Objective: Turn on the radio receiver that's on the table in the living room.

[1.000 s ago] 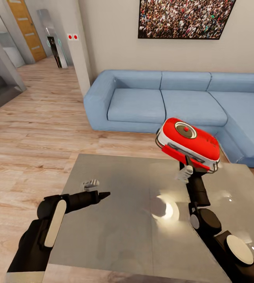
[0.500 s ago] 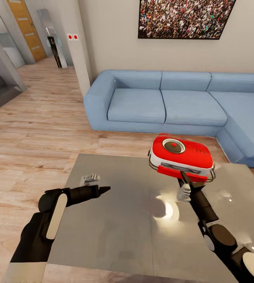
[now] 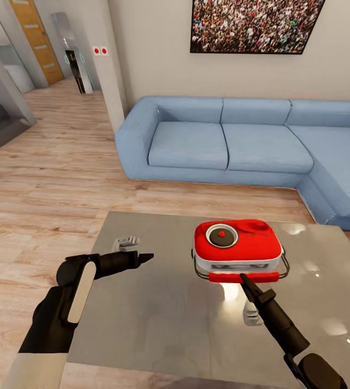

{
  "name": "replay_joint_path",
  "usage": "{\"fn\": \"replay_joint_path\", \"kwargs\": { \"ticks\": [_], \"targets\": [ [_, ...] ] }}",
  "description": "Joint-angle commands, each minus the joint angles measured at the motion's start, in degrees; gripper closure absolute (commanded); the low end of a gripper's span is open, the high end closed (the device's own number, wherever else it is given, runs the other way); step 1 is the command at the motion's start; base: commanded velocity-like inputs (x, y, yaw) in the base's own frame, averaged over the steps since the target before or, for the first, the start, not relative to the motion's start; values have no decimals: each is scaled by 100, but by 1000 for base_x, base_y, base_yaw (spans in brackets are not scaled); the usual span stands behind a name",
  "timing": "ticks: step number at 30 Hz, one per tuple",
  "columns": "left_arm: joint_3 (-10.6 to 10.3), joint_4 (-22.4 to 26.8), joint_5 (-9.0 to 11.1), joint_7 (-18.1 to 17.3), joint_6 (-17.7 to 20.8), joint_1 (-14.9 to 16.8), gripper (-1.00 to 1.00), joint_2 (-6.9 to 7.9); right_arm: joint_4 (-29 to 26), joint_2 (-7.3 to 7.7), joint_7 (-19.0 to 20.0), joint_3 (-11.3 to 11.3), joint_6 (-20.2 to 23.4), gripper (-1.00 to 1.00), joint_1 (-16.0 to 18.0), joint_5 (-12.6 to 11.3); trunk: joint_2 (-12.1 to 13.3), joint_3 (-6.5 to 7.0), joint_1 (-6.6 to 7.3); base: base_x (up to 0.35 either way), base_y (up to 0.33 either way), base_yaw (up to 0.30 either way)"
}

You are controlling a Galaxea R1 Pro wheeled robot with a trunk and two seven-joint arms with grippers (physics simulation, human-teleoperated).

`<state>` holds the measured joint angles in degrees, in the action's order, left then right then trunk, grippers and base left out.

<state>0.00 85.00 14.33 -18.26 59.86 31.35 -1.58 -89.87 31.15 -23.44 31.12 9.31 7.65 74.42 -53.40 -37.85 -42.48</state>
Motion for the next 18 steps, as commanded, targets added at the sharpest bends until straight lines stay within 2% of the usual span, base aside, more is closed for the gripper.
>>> {"fn": "replay_joint_path", "kwargs": {
  "ticks": [1,7,18],
  "targets": [
    [-79,-6,-1,1,0,1,-100,0,-4,44,-128,7,-4,100,-47,5,0,0,0,0,0,0],
    [-346,-71,0,0,0,3,-100,-6,-4,119,-468,23,-18,100,-136,10,0,0,0,0,0,0],
    [-395,-132,4,-1,3,109,-100,-62,3,77,-763,8,20,100,-149,3,0,0,0,0,0,0]
  ]
}}
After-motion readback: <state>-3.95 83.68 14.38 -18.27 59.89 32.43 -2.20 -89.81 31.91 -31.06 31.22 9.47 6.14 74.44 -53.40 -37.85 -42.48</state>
